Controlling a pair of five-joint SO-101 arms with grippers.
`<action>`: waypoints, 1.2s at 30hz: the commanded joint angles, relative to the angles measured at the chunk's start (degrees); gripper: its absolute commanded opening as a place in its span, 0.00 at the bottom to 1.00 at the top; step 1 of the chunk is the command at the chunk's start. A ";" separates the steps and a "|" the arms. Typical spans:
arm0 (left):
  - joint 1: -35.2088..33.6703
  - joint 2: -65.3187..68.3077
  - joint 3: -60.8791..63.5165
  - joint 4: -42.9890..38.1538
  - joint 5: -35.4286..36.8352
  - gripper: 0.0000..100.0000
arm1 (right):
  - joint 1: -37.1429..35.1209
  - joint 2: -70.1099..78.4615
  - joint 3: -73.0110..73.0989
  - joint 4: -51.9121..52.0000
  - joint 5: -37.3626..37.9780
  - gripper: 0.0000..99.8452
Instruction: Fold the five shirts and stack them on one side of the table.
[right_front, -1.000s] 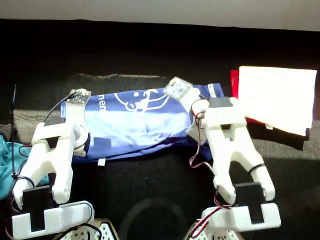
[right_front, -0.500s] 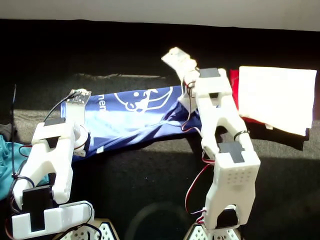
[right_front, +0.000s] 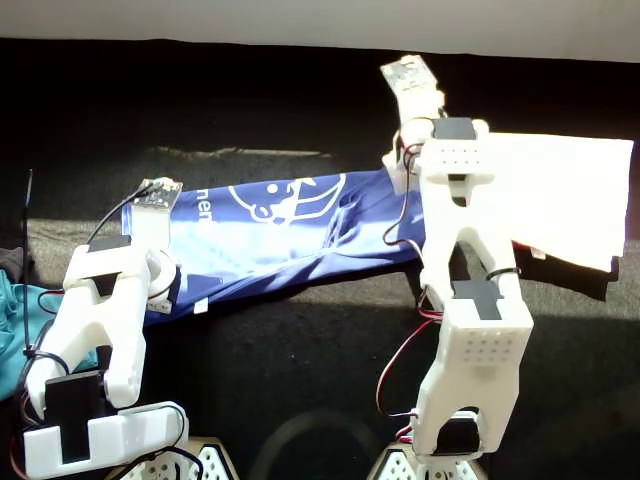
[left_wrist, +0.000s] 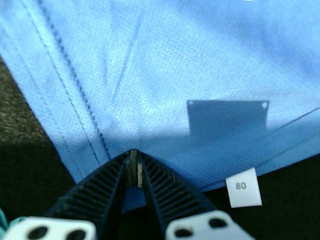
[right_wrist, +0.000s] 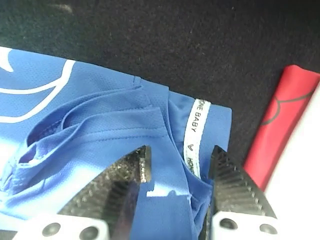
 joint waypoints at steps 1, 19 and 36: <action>0.57 0.13 0.22 -0.79 0.35 0.01 | 0.22 -0.92 -4.35 7.25 -0.53 0.18; 0.57 0.22 0.13 -0.79 0.35 0.01 | -23.52 -0.48 -2.59 9.98 -0.62 0.01; 0.57 0.22 0.13 -0.79 0.35 0.01 | -24.57 -1.01 17.98 5.32 -0.62 0.01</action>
